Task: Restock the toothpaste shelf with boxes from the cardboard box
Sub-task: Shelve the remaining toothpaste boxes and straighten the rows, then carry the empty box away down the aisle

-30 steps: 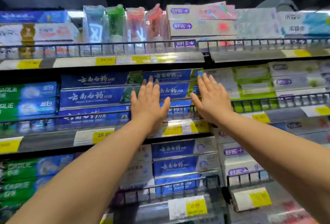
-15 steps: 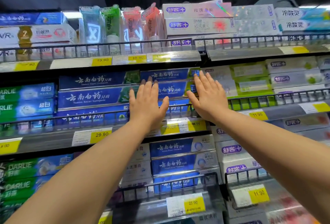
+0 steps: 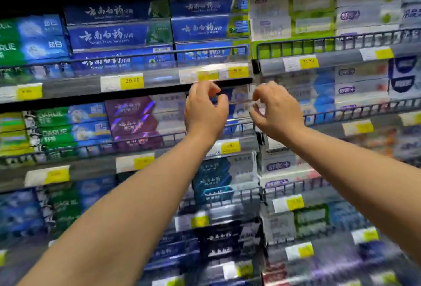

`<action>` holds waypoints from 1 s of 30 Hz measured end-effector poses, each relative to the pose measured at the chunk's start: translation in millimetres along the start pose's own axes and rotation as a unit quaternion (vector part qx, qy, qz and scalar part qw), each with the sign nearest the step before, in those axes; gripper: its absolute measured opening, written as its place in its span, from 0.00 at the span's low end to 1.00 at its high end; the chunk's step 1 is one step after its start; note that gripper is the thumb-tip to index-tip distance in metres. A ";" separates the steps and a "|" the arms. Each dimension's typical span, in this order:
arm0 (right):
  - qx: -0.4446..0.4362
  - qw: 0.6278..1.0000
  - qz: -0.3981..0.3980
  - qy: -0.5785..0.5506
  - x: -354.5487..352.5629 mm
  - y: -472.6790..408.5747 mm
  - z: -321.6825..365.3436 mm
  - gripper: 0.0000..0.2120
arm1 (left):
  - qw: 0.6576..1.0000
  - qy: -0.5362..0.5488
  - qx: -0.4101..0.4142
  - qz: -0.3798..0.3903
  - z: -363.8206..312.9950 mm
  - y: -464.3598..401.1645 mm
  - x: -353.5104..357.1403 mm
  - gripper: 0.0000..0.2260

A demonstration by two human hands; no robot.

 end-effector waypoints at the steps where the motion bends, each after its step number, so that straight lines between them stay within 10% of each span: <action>1: 0.018 1.000 0.022 -0.004 -0.5 20.6 -3.3 0.09 | 0.999 0.003 -0.020 0.024 3.6 20.6 3.7 0.03; 17: 0.281 0.882 0.376 0.035 -11.4 419.2 -96.2 0.12 | 0.869 -0.061 -0.342 0.351 87.9 409.6 87.1 0.03; 30: 0.423 0.721 0.548 -0.039 63.9 709.6 -190.1 0.16 | 0.680 -0.167 -0.638 0.322 173.3 710.1 127.9 0.07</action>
Point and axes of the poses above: each hand's wrist, its own y-axis away from the middle knuckle, its own x-axis out of the palm, z = x × y, the point moved 6 cm from there along -y, towards the middle knuckle, and after that the axes turned 6 degrees about -y, right-handed, at the moved point
